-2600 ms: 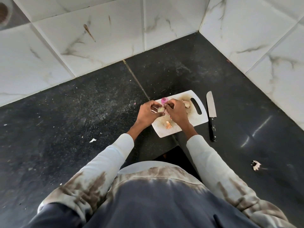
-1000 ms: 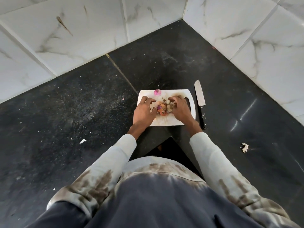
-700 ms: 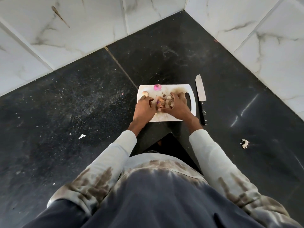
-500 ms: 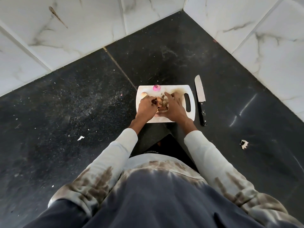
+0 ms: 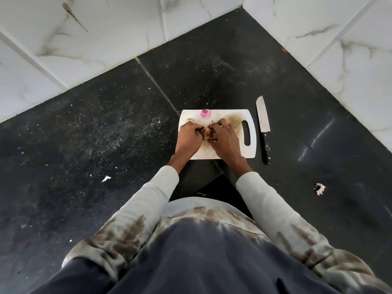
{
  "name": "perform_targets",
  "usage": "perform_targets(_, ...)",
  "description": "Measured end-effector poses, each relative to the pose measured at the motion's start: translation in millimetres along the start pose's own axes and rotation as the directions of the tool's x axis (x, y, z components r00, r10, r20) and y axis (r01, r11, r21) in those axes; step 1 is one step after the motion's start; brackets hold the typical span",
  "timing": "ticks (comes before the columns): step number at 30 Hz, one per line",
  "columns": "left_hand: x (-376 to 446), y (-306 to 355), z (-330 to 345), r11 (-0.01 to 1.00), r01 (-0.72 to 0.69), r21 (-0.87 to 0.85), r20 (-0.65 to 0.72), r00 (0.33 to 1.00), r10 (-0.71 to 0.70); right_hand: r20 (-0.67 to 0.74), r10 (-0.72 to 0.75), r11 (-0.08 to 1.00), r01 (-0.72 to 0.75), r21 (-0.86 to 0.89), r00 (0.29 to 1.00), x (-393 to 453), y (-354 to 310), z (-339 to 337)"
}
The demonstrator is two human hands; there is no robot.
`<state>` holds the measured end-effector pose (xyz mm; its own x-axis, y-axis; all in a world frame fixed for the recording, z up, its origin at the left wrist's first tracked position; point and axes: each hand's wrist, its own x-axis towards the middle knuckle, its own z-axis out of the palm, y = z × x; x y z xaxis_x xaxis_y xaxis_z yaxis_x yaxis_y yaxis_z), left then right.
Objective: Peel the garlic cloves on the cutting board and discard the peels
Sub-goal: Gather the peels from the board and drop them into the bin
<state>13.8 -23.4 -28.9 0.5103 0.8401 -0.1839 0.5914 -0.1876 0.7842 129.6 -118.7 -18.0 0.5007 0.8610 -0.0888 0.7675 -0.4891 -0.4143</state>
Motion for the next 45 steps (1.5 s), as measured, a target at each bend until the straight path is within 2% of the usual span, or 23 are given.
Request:
perform_targets(6,-4.9,-0.7,4.4,0.976,0.118,-0.182,-0.001,0.993,-0.12,-0.04,0.069,0.977,-0.059,0.205,0.997,3.0,-1.1,-2.3)
perform_targets(10,-12.5,11.5,8.1,0.884,0.217,-0.415,0.07,0.976,-0.207,-0.068,0.168,0.92,-0.132,0.37,0.983,-1.4,-3.3,-10.5)
perform_targets(13,-18.4,16.6,10.1,0.809,0.262,-0.527,0.094,0.964,-0.25,-0.083,0.268,0.852,-0.196,0.486,0.96,-11.0,-3.1,-21.7)
perform_targets(20,-66.7,28.9,28.2,0.71,0.241,-0.662,0.165,0.971,-0.175,-0.15,0.388,0.784,-0.24,0.573,0.909,-66.3,0.4,-33.7)
perform_targets(23,-96.2,23.7,42.1,0.726,0.226,-0.65,0.194,0.972,-0.129,-0.178,0.442,0.757,-0.259,0.601,0.879,-106.1,3.4,-31.0)
perform_targets(28,-140.9,2.6,58.6,0.867,0.102,-0.487,0.115,0.992,-0.052,-0.159,0.476,0.739,-0.295,0.606,0.865,-165.7,6.9,-7.3)
perform_targets(33,-178.2,-36.8,76.8,0.899,0.084,-0.429,0.106,0.993,-0.042,-0.139,0.416,0.757,-0.257,0.601,0.899,-202.6,19.1,33.9)
perform_targets(38,-210.3,-70.1,97.9,0.92,-0.076,-0.385,-0.009,0.997,0.078,-0.205,0.328,0.803,-0.157,0.576,0.922,-227.9,38.8,80.8)
perform_targets(40,-222.0,-90.6,114.9,0.901,-0.04,-0.431,-0.047,0.999,0.022,-0.216,0.276,0.819,-0.111,0.564,0.937,-235.8,51.6,103.1)
perform_targets(43,-239.3,-135.9,149.2,0.897,0.134,-0.422,-0.076,0.98,-0.182,-0.094,0.268,0.761,-0.152,0.63,0.959,-249.9,68.7,146.8)
perform_targets(45,-247.6,-175.8,174.4,0.9,0.211,-0.381,-0.056,0.966,-0.251,-0.041,0.284,0.759,-0.198,0.62,0.958,-263.1,85.7,187.9)
